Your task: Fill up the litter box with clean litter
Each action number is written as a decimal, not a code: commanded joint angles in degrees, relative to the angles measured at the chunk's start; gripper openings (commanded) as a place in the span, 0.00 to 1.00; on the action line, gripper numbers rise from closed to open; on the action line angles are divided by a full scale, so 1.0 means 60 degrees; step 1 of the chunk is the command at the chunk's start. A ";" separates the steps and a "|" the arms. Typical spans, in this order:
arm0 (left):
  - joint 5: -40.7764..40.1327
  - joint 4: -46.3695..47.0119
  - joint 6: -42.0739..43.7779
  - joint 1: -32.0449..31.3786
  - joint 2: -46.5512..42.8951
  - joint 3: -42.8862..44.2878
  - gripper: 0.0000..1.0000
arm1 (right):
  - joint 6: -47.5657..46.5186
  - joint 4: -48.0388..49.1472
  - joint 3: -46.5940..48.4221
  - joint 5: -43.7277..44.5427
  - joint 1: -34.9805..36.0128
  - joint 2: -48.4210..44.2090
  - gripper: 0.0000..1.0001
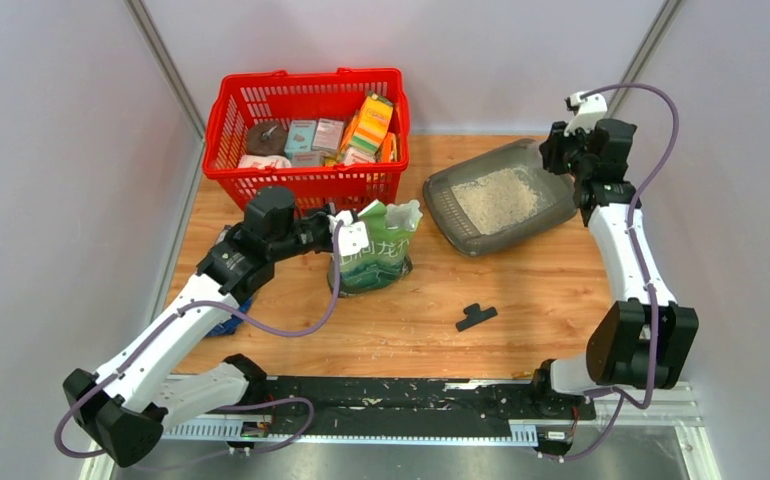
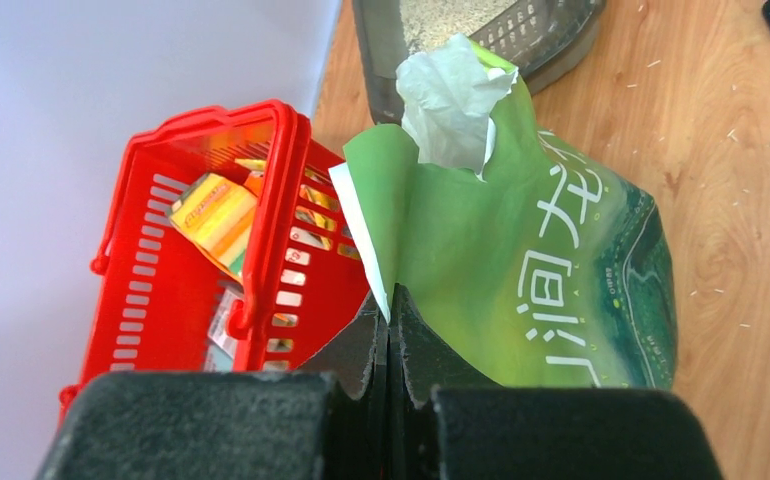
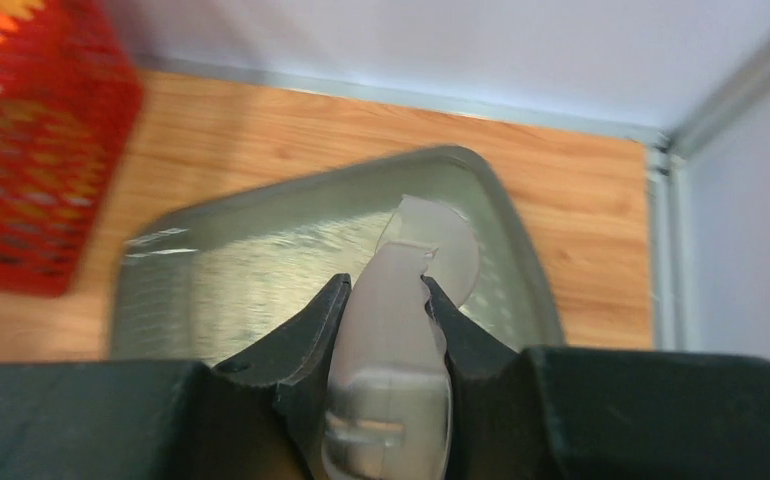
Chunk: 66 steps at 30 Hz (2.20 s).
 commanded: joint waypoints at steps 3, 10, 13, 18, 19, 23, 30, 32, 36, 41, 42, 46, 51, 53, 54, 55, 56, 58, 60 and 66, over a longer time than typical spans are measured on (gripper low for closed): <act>-0.0232 0.1661 -0.1509 -0.0036 -0.0892 0.0343 0.00 | 0.1667 -0.3113 0.3003 -0.4067 0.1025 -0.0772 0.00; -0.0452 0.2379 -0.3360 -0.0036 -0.1126 0.0065 0.00 | 0.2609 -0.5381 0.3692 -0.6377 0.2550 -0.1007 0.00; -0.0379 0.2598 -0.3536 -0.0050 -0.1243 -0.0198 0.00 | 0.1700 -0.6365 0.3927 -0.6291 0.3385 -0.0831 0.00; -0.0423 0.2833 -0.3683 -0.0050 -0.1463 -0.0536 0.00 | 0.0693 -0.6925 0.4409 -0.5764 0.4366 -0.0349 0.00; -0.0437 0.2848 -0.3683 -0.0050 -0.1478 -0.0565 0.00 | 0.0499 -0.7245 0.4701 -0.5690 0.4484 -0.0246 0.00; -0.0394 0.2848 -0.3741 -0.0036 -0.1566 -0.0624 0.00 | -0.0278 -0.7483 0.5040 -0.5236 0.4807 0.0106 0.00; -0.0364 0.2877 -0.3888 -0.0036 -0.1624 -0.0639 0.00 | -0.2195 -0.8376 0.6211 -0.4797 0.5436 0.0853 0.00; -0.0452 0.2935 -0.4135 -0.0036 -0.1625 -0.0639 0.00 | -0.2885 -0.8523 0.6198 -0.4287 0.5641 0.0912 0.00; -0.0628 0.3038 -0.4678 -0.0036 -0.1624 -0.0595 0.00 | -0.2258 -0.8258 0.5759 -0.2982 0.6372 0.1102 0.00; -0.0935 0.2936 -0.5293 -0.0050 -0.1624 -0.0361 0.00 | -0.0562 -0.7983 0.5292 -0.0645 0.7033 0.1250 0.00; -0.0994 0.2979 -0.5367 -0.0050 -0.1624 -0.0346 0.00 | 0.0168 -0.7575 0.5130 -0.0230 0.7165 0.1075 0.00; -0.1272 0.3184 -0.5850 -0.0036 -0.1595 -0.0243 0.00 | 0.1606 -0.6752 0.4412 0.1704 0.7502 0.0635 0.00; -0.1448 0.3679 -0.6071 -0.0050 -0.1449 0.0064 0.00 | 0.2167 -0.6412 0.4746 0.2836 0.7693 0.0955 0.00; -0.1463 0.3916 -0.5998 -0.0050 -0.1405 0.0152 0.00 | 0.2138 -0.6647 0.5199 0.2763 0.7708 0.1482 0.00; -0.1478 0.3975 -0.5983 -0.0050 -0.1376 0.0167 0.00 | 0.2080 -0.6822 0.5202 0.2763 0.7722 0.1600 0.00; -0.1434 0.4005 -0.5939 -0.0036 -0.1346 0.0167 0.00 | 0.1934 -0.6853 0.5129 0.2763 0.7752 0.1746 0.00; -0.1419 0.4034 -0.5997 -0.0036 -0.1332 0.0153 0.00 | 0.1831 -0.6853 0.4969 0.2792 0.7824 0.1776 0.00; -0.1390 0.4078 -0.6143 -0.0036 -0.1361 -0.0022 0.00 | 0.1699 -0.6911 0.4340 0.2777 0.7912 0.1849 0.00; -0.1259 0.4151 -0.6173 -0.0050 -0.1434 -0.0169 0.00 | 0.1669 -0.7028 0.3785 0.2865 0.8015 0.1937 0.00; -0.1463 0.4312 -0.6276 -0.0036 -0.1551 -0.0433 0.00 | 0.1567 -0.6780 0.2772 0.3159 0.8323 0.2172 0.00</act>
